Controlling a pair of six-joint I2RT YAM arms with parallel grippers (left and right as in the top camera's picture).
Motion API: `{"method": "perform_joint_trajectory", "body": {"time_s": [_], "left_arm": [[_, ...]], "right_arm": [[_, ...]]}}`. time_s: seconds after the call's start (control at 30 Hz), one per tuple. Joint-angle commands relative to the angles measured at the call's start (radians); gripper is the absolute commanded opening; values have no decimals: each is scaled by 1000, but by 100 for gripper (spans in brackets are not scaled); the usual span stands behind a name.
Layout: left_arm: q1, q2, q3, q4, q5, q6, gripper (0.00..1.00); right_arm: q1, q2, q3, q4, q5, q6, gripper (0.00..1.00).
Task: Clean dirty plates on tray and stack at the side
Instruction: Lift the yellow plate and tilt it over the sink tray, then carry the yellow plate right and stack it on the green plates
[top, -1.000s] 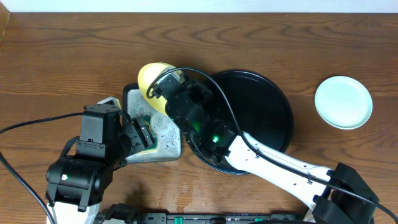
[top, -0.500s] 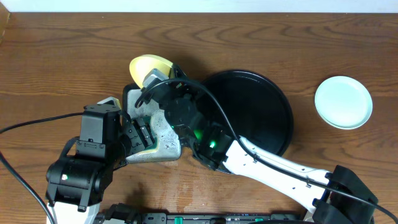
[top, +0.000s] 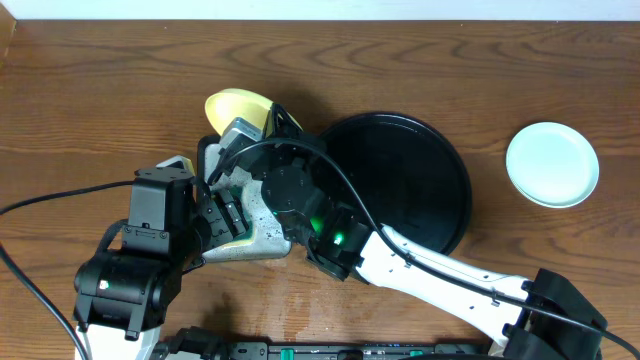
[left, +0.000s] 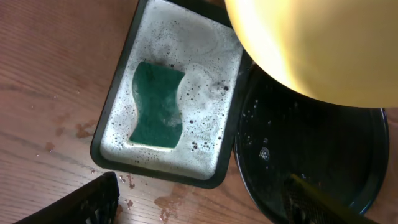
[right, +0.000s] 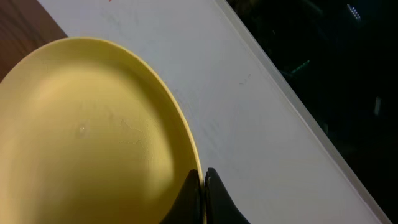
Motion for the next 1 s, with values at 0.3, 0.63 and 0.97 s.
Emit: {"method": "perform_joint_trajectory", "body": {"time_s": [0.3,0.63,0.97], "left_arm": [[6,-1,19,-2,6,10,84],[6,-1,19,-2,5,10,84],[6,-1,19,-2,6,10,84]], "right_arm": [[-136,-31,9,-349,18,527,1],[-529,-189,9,-841,-822,1028,1],[-1215,-246,5,-1124,-1036,1060,1]]}}
